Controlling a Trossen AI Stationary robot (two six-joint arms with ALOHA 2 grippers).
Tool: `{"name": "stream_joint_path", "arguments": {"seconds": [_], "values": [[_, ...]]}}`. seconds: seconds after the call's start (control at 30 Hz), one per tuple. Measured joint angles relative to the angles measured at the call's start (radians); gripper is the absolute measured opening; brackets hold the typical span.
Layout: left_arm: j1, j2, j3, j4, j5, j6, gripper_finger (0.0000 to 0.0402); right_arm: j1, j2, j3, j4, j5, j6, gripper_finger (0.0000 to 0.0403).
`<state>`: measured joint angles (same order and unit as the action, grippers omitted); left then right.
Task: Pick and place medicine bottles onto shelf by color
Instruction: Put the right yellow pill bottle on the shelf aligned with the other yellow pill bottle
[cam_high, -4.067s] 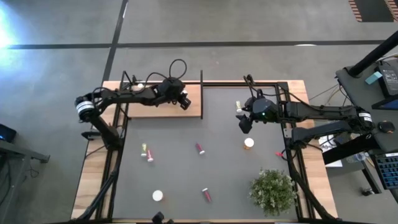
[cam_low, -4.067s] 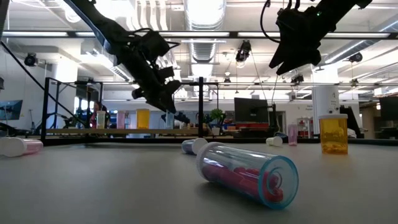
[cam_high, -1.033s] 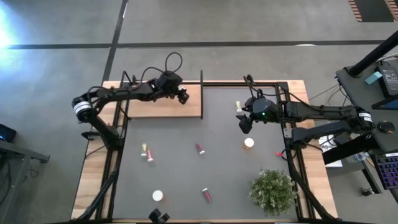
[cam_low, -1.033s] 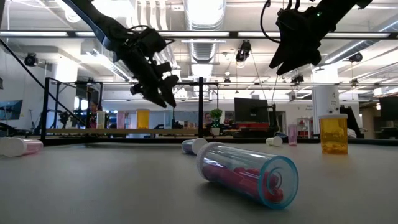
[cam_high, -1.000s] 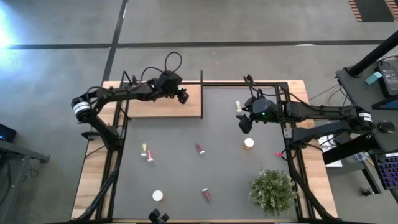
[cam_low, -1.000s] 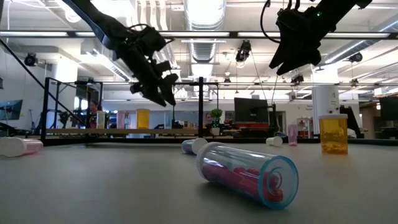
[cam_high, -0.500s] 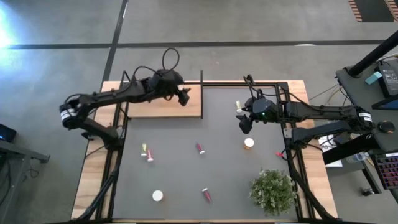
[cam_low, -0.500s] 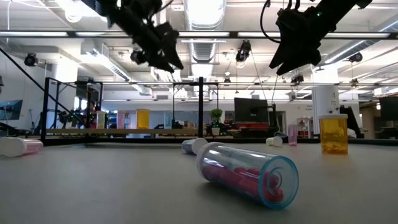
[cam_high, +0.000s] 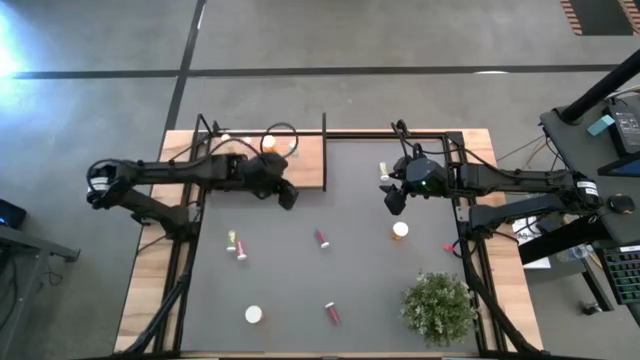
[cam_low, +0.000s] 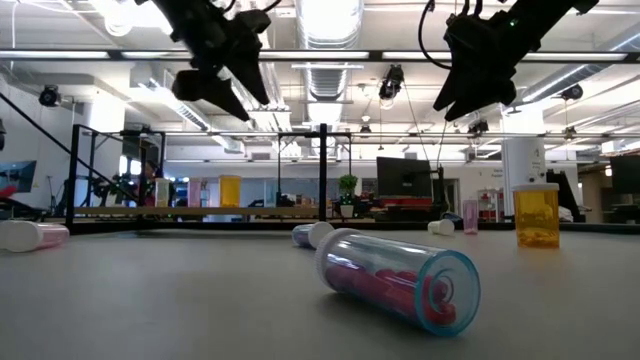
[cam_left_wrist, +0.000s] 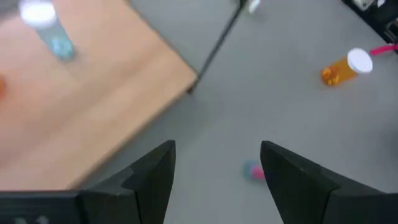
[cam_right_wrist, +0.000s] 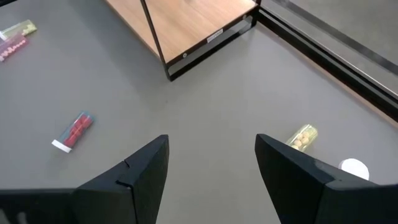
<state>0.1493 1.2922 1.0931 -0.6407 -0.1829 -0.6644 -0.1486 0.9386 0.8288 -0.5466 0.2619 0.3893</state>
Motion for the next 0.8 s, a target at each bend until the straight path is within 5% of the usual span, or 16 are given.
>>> {"name": "stream_joint_path", "arguments": {"seconds": [0.2,0.4,0.8], "values": [[-0.056,0.001,-0.01,0.004,0.002,-0.128,0.0219,-0.005,0.015,0.0,0.0,0.046,0.041,0.0228],[-0.061,0.0,0.003,0.005,0.002,-0.213,0.0219,-0.106,0.079,-0.001,-0.081,-0.042,0.361,0.0228],[-0.134,-0.001,0.027,0.12,0.048,-0.227,0.0219,-0.211,0.244,0.011,-0.078,-0.167,0.276,0.0228]]}}
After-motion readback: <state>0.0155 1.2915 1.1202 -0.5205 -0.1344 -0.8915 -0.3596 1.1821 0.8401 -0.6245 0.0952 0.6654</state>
